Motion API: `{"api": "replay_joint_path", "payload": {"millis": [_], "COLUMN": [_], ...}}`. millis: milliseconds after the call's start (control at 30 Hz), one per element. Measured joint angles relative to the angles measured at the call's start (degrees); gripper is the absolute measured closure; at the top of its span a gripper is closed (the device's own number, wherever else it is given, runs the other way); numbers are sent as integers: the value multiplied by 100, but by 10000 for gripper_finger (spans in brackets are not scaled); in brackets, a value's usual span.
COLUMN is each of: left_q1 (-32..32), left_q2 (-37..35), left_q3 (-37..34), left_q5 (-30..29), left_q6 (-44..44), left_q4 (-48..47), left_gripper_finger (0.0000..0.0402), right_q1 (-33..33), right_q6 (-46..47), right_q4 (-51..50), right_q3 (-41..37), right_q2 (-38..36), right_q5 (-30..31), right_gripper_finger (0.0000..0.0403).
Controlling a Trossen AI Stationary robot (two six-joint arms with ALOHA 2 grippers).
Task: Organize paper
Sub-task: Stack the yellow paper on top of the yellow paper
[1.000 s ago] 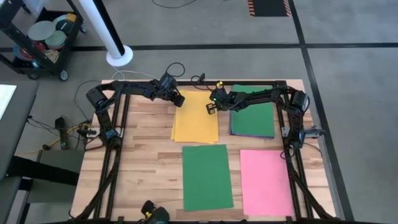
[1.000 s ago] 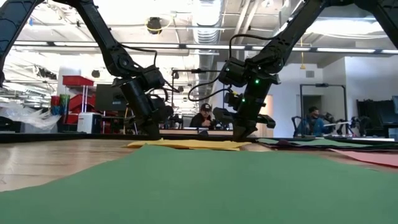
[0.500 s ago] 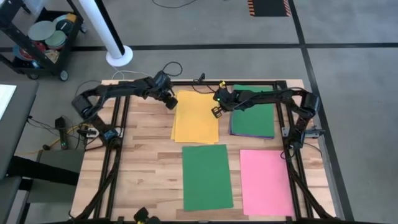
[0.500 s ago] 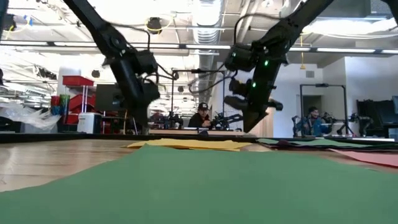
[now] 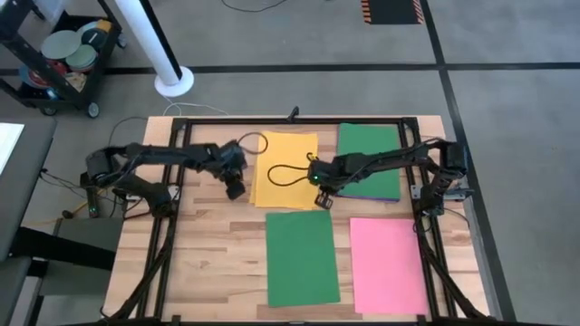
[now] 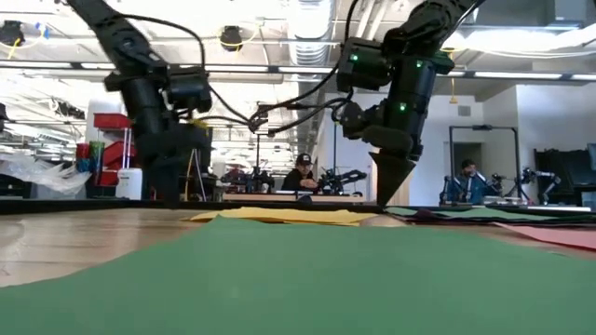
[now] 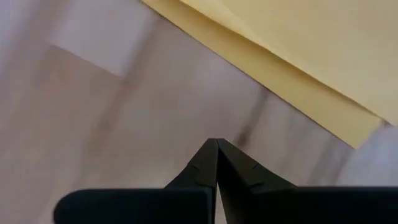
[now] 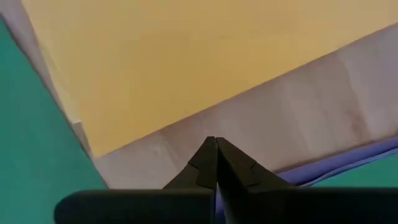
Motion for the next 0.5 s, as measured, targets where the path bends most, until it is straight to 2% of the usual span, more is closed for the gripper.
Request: {"api": "replay_joint_path", "payload": {"millis": [200, 500], "left_q1": [-361, -570], "left_q2": [-11, 0], "left_q3": [-592, -637], "left_q5": [-78, -396], "left_q6": [-489, -525], "left_q4": [797, 867], "left_gripper_finger": [402, 402], "right_q1": [70, 98], "right_q6": [2, -244], "right_q4": [-103, -199], "right_q3": [0, -7], "right_q2": [1, 227], "right_q5": [-311, -411], "right_gripper_finger": [403, 403]}}
